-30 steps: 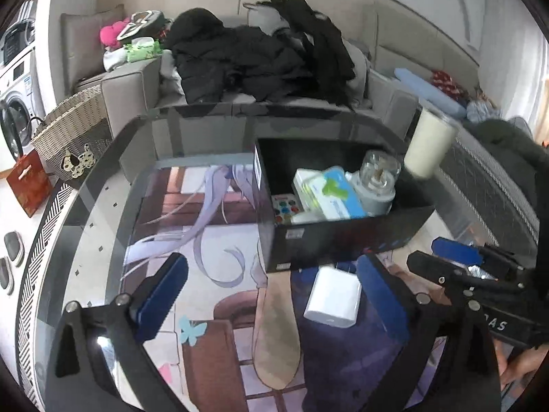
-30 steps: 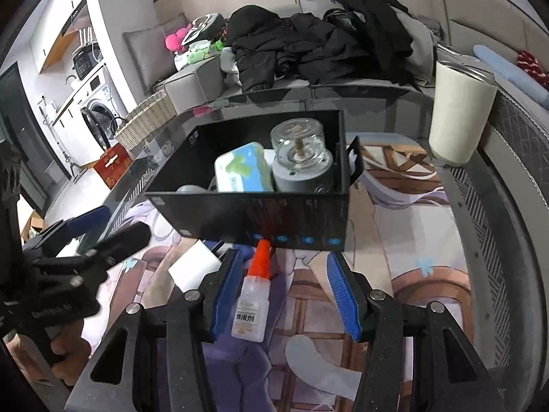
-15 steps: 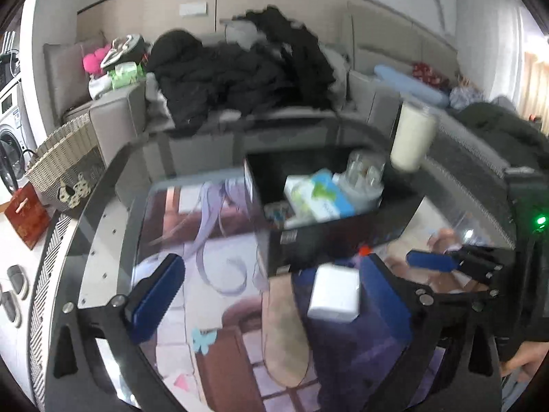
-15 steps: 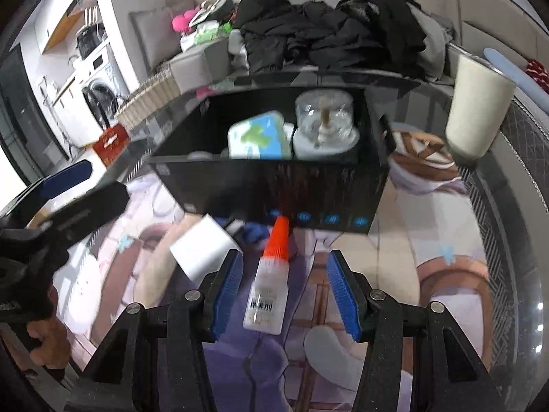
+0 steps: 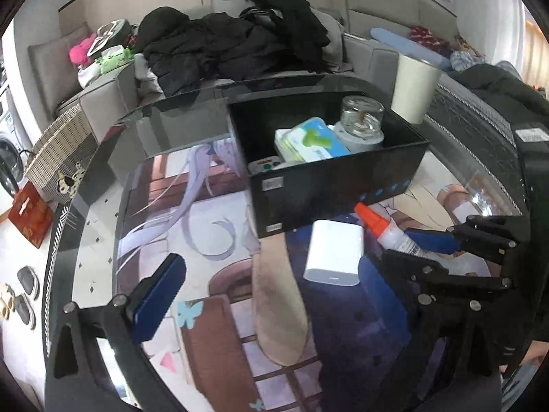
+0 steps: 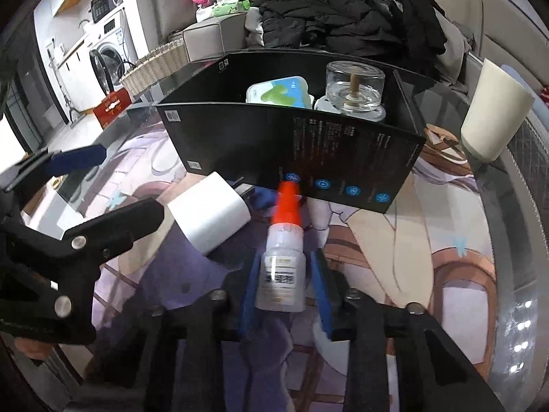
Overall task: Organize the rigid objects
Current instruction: 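Grasp the white glue bottle with the right tool while the left tool grasps the white charger block, then lift the glue bottle with the right tool while the left tool lifts the charger block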
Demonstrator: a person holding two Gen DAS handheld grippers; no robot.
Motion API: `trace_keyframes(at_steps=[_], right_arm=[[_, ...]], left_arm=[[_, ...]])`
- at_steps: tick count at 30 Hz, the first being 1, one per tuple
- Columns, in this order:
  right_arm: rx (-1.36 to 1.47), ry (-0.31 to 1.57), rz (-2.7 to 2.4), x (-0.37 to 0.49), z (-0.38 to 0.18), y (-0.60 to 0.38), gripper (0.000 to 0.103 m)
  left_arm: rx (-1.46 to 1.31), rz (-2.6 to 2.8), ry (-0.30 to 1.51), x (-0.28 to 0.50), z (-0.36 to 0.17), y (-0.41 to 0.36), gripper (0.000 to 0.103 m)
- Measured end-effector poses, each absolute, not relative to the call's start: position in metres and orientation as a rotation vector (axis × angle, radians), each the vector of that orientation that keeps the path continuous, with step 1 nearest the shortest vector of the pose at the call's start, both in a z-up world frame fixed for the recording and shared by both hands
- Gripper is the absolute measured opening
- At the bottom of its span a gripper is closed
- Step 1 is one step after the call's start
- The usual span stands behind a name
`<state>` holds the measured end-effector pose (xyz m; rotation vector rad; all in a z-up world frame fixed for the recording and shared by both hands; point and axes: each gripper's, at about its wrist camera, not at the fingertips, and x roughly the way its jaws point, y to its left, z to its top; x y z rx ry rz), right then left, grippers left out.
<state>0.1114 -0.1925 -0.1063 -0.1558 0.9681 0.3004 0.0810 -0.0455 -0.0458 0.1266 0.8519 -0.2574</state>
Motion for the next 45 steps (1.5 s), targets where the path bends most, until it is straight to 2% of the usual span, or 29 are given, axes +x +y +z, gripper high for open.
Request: trace_keyframes(at_steps=[9, 16, 21, 32, 42, 45], right_arm=[[-0.139, 0.964, 0.283, 0.105, -0.104, -0.222, 0.026], [-0.112, 0.963, 0.291, 0.103, -0.103, -0.237, 0.026], [-0.107, 0.961, 0.297, 0.099, -0.102, -0.242, 0.026], [-0.105, 0.934, 0.313, 0.093, -0.094, -0.238, 0.025], [-0.099, 0.891, 0.320, 0.091, -0.083, -0.232, 0.025], [-0.104, 0.842, 0.322, 0.087, -0.070, -0.227, 0.019]], left_arm=[[0.144, -0.315, 0.932, 0.095, -0.060, -0.070, 0.077], [0.173, -0.323, 0.971, 0.104, -0.073, -0.087, 0.064], [0.181, -0.343, 0.983, 0.108, -0.075, -0.093, 0.041], [0.171, -0.361, 0.986, 0.102, -0.071, -0.092, 0.040], [0.175, -0.367, 0.882, 0.085, -0.041, -0.084, 0.040], [0.168, -0.370, 0.830, 0.079, -0.026, -0.079, 0.040]])
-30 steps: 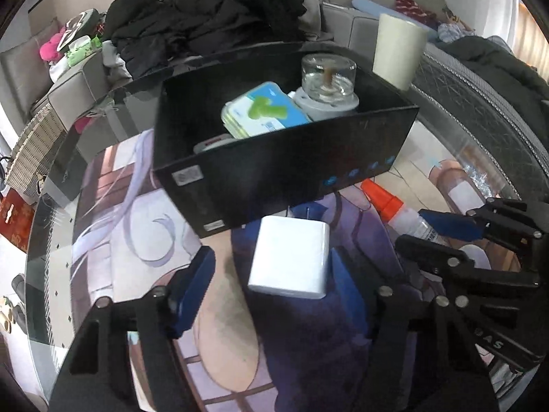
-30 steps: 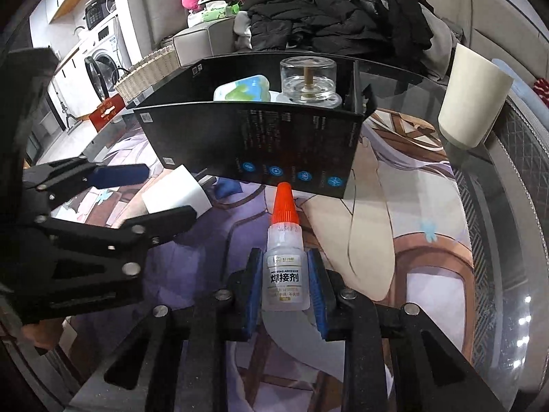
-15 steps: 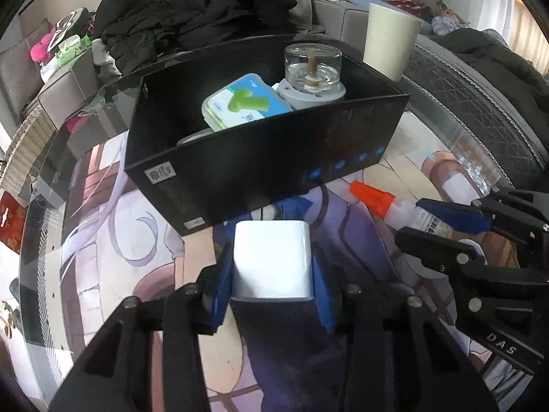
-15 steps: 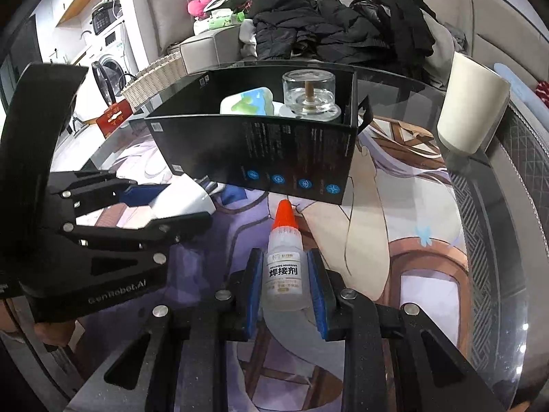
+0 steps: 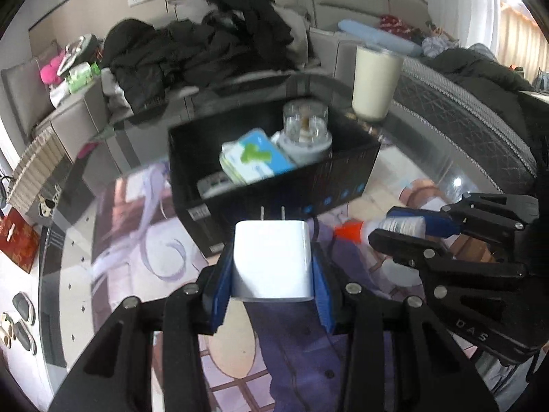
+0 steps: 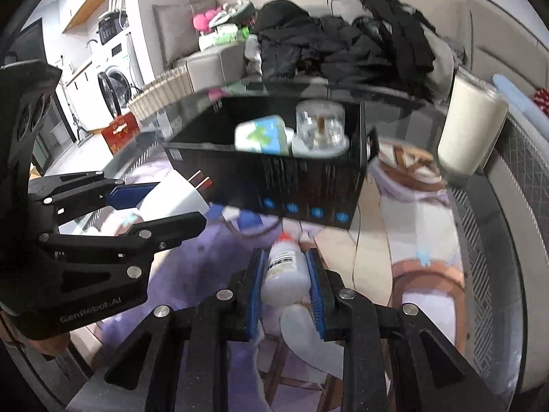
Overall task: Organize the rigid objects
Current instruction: 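Lift the glue bottle with the right tool while the left tool lifts the charger block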
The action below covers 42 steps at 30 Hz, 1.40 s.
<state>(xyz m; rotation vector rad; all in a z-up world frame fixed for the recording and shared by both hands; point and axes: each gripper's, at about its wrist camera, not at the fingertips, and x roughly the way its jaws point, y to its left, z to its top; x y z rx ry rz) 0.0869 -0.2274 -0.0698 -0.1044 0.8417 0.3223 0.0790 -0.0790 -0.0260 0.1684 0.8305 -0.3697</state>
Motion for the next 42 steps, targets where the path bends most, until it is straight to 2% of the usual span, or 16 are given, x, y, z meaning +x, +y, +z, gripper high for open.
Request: trace_keyframes(at_steps=[25, 42], right_arm=[[-0.084, 0.738, 0.347, 0.083, -0.032, -0.216, 0.018], [-0.095, 0.849, 0.343, 0.070, -0.061, -0.234, 0.021]], left_arm=[[0.113, -0.365, 0.776, 0.077, -0.004, -0.066, 0.040], [0.113, -0.368, 0.938, 0.077, -0.046, -0.066, 0.040]])
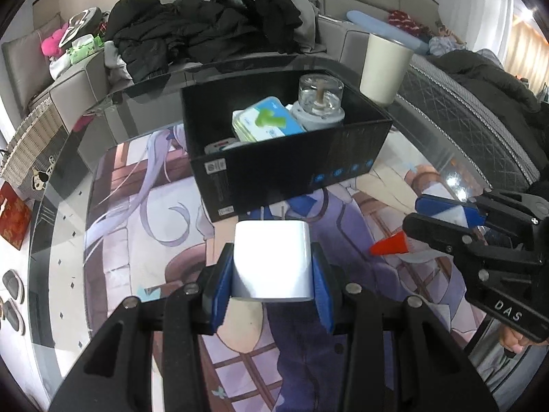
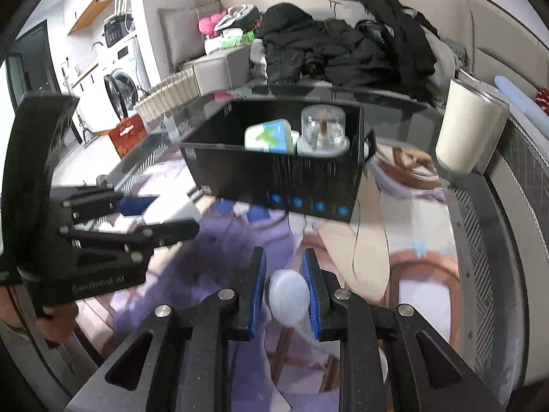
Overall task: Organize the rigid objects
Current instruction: 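Lift the glue bottle with the right tool while the left tool lifts the charger block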
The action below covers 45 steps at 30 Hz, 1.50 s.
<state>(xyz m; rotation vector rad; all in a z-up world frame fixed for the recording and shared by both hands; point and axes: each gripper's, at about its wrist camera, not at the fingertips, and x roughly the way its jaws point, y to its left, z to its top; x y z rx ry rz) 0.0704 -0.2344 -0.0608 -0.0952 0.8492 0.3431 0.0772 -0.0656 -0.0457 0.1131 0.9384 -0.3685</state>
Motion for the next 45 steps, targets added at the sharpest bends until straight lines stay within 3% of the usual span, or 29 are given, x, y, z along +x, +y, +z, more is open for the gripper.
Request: trace_keyframes(at_steps=[8, 15, 24, 26, 28, 45], right_arm=[[-0.074, 0.981, 0.328, 0.064, -0.093, -0.245, 0.022], [-0.066, 0.990, 0.330, 0.058, -0.096, -0.253, 0.025], [-0.097, 1.018, 0.325, 0.053, -0.099, -0.256, 0.038], [-0.122, 1.008, 0.321, 0.051, -0.100, -0.254, 0.035], [-0.130, 1.010, 0.331, 0.051, -0.101, -0.251, 0.021], [-0.119, 0.874, 0.359, 0.061, -0.065, -0.231, 0.020]], left_arm=[[0.122, -0.396, 0.937, 0.075, -0.044, -0.079, 0.040], [0.115, -0.401, 0.949, 0.077, -0.045, -0.082, 0.041], [0.108, -0.398, 0.960, 0.079, -0.047, -0.079, 0.040], [0.109, -0.398, 0.957, 0.078, -0.047, -0.079, 0.040], [0.111, -0.399, 0.954, 0.077, -0.046, -0.079, 0.040], [0.076, -0.397, 0.877, 0.073, -0.018, -0.064, 0.040]])
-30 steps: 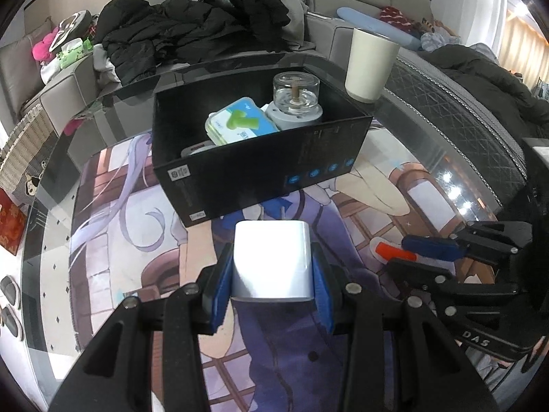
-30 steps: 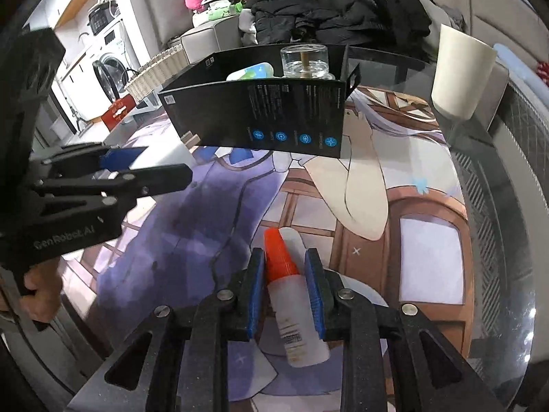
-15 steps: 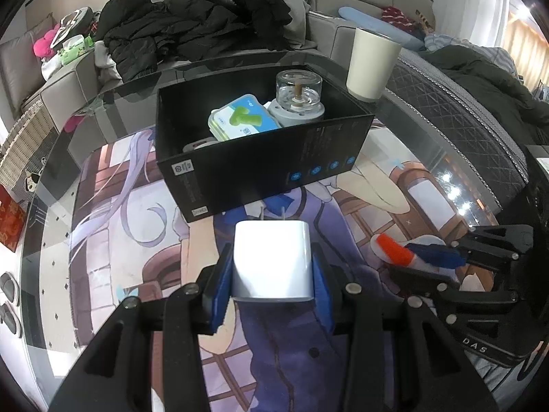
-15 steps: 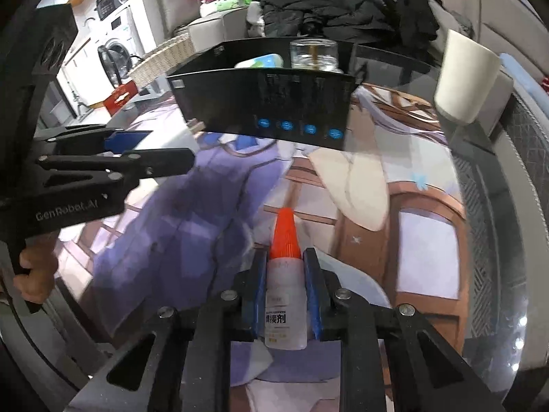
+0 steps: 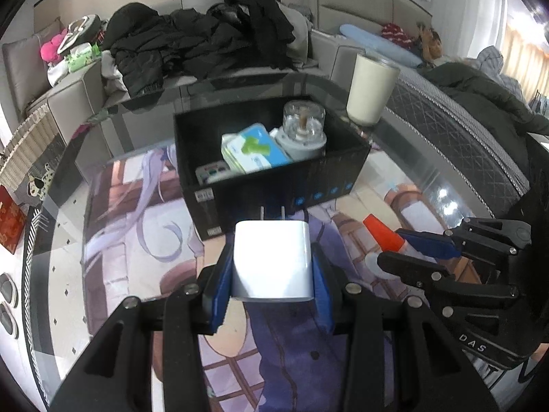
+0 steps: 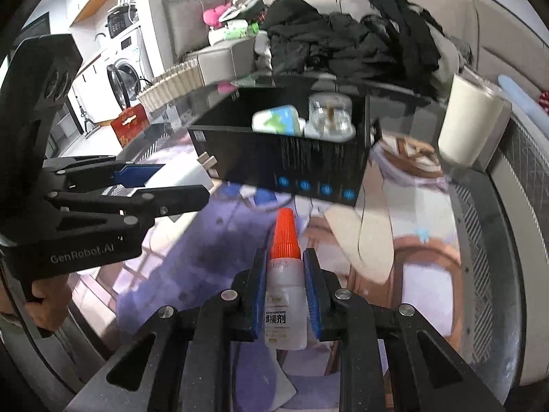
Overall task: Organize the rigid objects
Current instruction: 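Lift the glue bottle with the right tool while the left tool lifts the charger block, then lower the glue bottle into the black box with the right tool while the left lowers the charger in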
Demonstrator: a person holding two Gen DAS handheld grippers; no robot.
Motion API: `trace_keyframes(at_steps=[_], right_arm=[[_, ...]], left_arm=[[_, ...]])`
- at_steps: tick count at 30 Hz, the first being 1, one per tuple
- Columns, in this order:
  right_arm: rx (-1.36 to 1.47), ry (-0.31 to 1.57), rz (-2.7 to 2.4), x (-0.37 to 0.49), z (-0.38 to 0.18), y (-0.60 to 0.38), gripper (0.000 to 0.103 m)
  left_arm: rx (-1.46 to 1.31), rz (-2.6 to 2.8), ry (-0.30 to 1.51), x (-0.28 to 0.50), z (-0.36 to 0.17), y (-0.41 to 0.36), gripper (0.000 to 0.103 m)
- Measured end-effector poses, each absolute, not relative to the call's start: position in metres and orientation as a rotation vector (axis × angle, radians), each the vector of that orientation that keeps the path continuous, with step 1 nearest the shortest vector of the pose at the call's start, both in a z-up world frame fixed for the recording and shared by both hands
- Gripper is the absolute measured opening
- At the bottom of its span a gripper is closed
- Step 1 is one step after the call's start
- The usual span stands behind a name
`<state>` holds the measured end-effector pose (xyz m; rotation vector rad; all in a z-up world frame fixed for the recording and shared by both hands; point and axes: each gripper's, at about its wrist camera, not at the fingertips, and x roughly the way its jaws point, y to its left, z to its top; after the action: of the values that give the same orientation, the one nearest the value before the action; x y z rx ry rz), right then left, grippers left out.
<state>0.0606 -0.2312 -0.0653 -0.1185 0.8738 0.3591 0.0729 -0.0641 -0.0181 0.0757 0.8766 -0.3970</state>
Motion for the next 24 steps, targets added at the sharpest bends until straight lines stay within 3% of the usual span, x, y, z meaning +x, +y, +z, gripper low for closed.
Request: trace_keyframes(at_steps=[24], right_arm=[[-0.078, 0.518, 0.296, 0.090, 0.034, -0.217, 0.020]], left_arm=[[0.005, -0.333, 0.602, 0.092, 0.046, -0.052, 0.040]])
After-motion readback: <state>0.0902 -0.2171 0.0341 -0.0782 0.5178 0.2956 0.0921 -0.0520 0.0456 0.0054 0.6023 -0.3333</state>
